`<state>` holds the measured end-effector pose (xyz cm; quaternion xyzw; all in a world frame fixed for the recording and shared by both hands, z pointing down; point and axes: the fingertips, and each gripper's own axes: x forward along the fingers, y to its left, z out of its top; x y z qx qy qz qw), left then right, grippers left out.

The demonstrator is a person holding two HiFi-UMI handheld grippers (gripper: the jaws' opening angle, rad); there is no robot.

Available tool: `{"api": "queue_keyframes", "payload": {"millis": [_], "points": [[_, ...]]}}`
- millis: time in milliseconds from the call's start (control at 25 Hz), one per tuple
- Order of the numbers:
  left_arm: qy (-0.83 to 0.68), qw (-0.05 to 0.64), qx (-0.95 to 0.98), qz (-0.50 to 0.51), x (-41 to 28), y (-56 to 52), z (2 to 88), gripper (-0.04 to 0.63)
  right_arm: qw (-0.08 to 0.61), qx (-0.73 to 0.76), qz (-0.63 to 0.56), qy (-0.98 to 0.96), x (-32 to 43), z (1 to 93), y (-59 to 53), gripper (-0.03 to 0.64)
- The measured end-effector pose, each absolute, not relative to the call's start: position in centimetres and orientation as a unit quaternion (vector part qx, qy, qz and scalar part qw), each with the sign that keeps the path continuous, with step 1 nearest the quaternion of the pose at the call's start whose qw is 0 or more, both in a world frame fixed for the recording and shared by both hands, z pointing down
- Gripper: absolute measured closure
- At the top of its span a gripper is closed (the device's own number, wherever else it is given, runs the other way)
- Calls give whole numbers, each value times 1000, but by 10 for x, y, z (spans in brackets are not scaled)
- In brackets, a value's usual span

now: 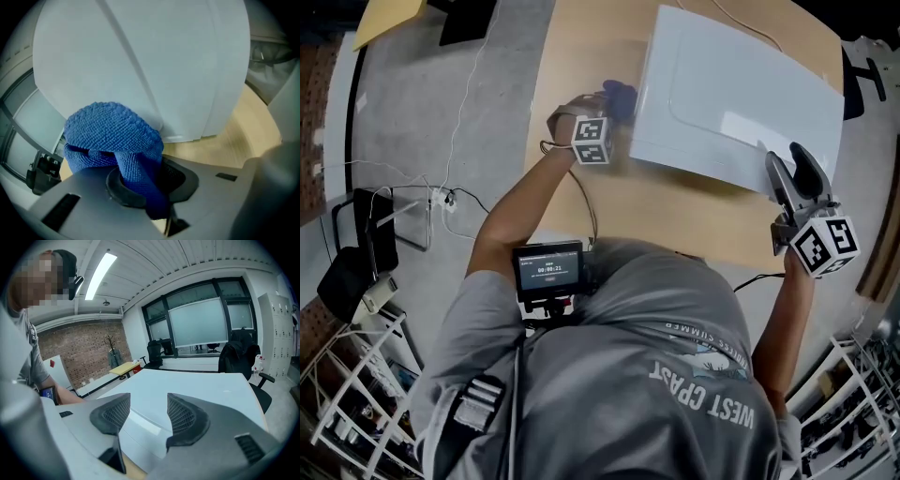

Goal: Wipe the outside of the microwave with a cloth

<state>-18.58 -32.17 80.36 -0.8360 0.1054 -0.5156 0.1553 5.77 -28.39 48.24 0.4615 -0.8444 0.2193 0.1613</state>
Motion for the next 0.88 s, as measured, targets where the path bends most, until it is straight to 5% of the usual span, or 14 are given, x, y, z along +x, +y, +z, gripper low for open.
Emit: {"api": "queue_keyframes", "payload": {"millis": [880], "points": [[161, 227, -855, -438, -173, -344, 663, 531, 125, 440, 208, -864, 41, 462, -286, 364]]}}
